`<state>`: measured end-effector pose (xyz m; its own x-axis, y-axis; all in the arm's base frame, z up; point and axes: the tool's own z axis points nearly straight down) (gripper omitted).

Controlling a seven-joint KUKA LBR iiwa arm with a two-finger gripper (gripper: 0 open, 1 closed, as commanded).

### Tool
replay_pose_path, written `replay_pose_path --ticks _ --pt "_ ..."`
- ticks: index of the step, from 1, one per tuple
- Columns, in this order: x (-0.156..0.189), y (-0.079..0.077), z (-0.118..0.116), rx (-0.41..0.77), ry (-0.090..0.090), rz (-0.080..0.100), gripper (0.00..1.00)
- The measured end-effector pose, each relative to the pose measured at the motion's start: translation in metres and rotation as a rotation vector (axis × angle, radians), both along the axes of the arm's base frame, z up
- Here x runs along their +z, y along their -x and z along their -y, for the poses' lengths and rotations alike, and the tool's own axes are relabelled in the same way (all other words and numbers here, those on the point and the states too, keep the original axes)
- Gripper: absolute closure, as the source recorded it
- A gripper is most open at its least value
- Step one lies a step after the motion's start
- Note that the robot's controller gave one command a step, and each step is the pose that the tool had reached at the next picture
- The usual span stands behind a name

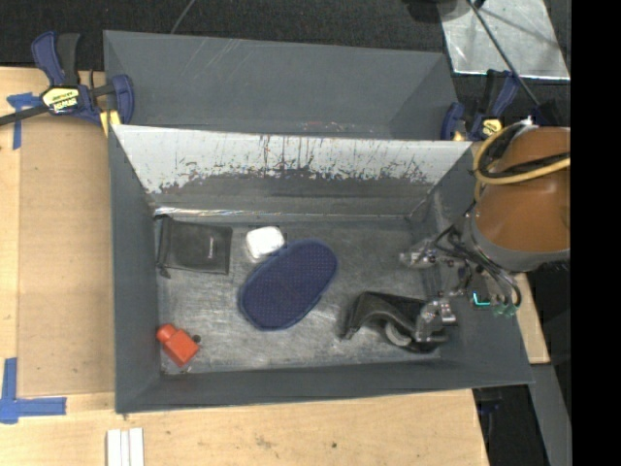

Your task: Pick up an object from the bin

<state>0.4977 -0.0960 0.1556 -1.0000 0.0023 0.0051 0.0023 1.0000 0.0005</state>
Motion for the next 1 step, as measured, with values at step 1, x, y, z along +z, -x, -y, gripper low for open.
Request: replay_pose_path --ticks 1 --pt "-0.0637 -0.0055 0.0039 0.258 -0.006 0.005 0.0"
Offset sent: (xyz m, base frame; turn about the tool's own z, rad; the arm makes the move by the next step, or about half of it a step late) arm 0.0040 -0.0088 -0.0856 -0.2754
